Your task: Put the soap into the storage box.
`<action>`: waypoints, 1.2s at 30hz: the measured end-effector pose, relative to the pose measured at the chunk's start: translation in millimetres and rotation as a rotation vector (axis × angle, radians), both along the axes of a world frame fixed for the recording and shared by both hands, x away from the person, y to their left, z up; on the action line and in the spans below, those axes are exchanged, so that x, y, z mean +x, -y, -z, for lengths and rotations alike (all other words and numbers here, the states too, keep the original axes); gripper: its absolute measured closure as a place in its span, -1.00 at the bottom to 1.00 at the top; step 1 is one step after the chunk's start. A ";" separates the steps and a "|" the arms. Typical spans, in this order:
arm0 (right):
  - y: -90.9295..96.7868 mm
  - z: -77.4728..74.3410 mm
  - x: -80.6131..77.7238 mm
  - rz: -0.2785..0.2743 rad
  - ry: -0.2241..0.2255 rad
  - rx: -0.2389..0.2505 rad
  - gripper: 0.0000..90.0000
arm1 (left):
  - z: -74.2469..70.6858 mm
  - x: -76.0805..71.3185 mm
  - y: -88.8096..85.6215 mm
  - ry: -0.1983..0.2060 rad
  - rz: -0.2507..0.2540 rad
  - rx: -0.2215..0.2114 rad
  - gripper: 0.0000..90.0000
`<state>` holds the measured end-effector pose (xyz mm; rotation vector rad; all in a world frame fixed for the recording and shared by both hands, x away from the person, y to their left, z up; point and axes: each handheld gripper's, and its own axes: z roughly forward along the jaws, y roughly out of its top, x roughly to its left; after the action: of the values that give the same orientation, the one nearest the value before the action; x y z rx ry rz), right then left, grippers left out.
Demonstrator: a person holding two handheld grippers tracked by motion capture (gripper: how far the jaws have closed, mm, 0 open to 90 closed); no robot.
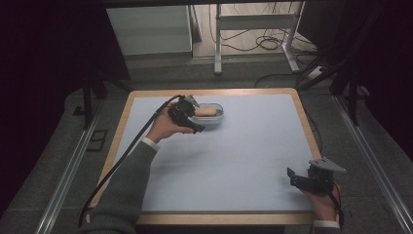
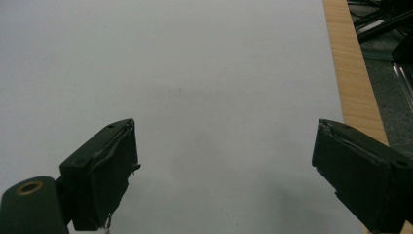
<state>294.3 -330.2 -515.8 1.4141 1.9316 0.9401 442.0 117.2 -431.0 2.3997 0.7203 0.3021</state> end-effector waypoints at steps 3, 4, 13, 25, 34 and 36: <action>-2.0 -0.1 0.3 -0.002 0.002 0.001 -0.79 | 1.3 -17.1 -9.1 0.006 -0.003 -0.020 -0.48; -2.0 -0.1 0.3 -0.002 0.002 0.001 -0.79 | 1.9 -22.9 -12.7 0.008 -0.007 -0.029 -0.48; -3.4 -0.6 -0.2 -0.007 0.001 0.001 -0.79 | 17.1 -73.4 -50.6 0.020 -0.095 -0.111 -0.49; -6.6 0.1 0.3 -0.011 0.000 -0.003 -0.79 | 58.6 -125.5 -91.9 0.003 -0.212 -0.153 -0.51; -9.6 0.7 0.7 -0.019 -0.001 -0.010 -0.79 | 66.7 -129.0 -99.7 -0.005 -0.244 -0.159 -0.51; -9.9 0.7 0.6 -0.021 -0.001 -0.010 -0.79 | 67.9 -128.6 -98.3 -0.008 -0.239 -0.153 -0.51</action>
<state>294.9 -320.3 -516.5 1.3917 1.9521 0.9385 313.4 215.5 -499.0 2.1738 1.0001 0.3223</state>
